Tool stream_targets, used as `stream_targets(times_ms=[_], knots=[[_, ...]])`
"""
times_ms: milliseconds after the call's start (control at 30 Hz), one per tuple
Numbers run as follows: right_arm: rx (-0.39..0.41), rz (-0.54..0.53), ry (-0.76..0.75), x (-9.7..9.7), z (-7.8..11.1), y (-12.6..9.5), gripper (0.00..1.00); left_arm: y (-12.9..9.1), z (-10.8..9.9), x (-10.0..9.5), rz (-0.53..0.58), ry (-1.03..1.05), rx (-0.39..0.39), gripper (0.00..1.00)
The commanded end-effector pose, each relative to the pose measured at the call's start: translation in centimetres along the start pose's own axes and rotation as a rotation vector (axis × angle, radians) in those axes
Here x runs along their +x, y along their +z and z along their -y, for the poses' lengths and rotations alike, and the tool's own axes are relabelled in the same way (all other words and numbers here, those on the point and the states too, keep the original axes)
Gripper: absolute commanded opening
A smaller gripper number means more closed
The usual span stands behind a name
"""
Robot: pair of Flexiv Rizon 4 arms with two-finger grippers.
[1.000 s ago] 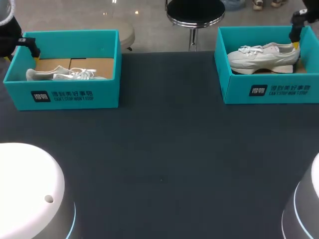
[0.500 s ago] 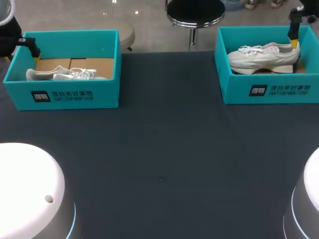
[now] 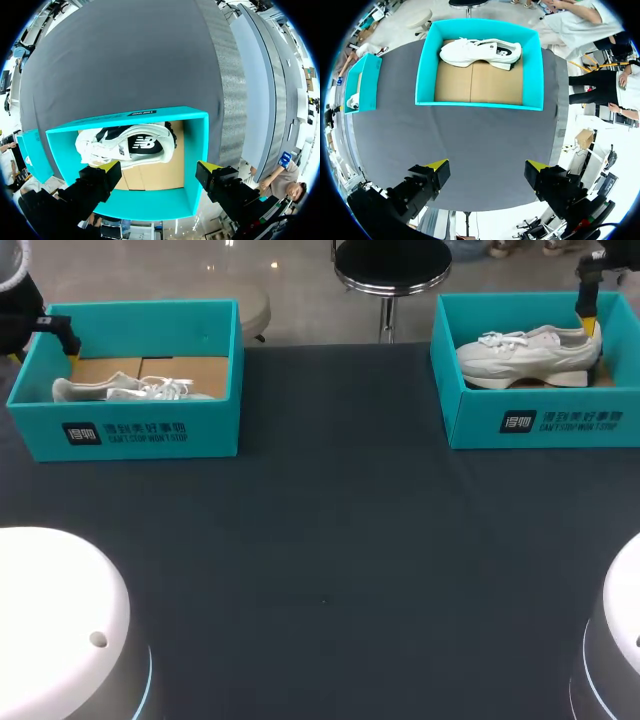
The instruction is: Take the shoe out of the shoebox, open the shoe tongue, remove and reinsert the insole, then place the shoe into the shoebox
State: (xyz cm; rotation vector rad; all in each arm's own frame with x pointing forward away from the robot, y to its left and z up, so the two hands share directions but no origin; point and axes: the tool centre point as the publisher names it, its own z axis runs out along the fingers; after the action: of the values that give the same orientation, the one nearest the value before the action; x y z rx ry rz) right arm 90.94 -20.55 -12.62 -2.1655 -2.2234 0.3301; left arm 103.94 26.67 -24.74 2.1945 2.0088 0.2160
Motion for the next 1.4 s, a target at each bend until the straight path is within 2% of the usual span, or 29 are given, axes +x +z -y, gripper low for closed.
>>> stream_targets(times_ms=[33, 133, 333, 600, 700, 1000, 1067, 1133, 1400], knots=[[-0.004, 0.010, 0.005, -0.4, -1.3, 0.1, 1.00, 0.0, 0.1, 0.0, -0.002, 0.001, -0.002, 1.00], [-0.013, 0.046, 0.016, -0.8, -3.0, 0.2, 1.00, 0.0, 0.1, 0.0, -0.002, 0.001, -0.002, 1.00], [-0.042, 0.032, 0.065, -2.0, -6.5, 0.8, 1.00, 0.0, 0.1, 0.0, -0.002, 0.001, -0.002, 1.00], [-0.084, 0.022, 0.157, -3.1, -11.2, 3.4, 1.00, 0.0, 0.1, 0.0, -0.002, 0.001, -0.002, 1.00], [-0.117, -0.011, 0.207, -3.6, -12.7, 4.5, 1.00, 0.0, 0.1, 0.0, -0.002, 0.001, -0.002, 1.00], [-0.241, -0.064, 0.221, -4.7, -15.8, 5.8, 1.00, 0.0, 0.1, 0.0, -0.002, 0.001, -0.002, 1.00], [-0.216, -0.061, 0.211, -4.9, -16.6, 6.2, 1.00, 0.0, 0.1, 0.0, -0.002, 0.001, -0.002, 1.00], [-0.207, -0.116, 0.174, -5.0, -17.2, 6.4, 1.00, 0.0, 0.1, 0.0, -0.002, 0.001, -0.002, 1.00], [-0.207, -0.116, 0.174, -5.0, -17.2, 6.4, 1.00, 0.0, 0.1, 0.0, -0.002, 0.001, -0.002, 1.00]])
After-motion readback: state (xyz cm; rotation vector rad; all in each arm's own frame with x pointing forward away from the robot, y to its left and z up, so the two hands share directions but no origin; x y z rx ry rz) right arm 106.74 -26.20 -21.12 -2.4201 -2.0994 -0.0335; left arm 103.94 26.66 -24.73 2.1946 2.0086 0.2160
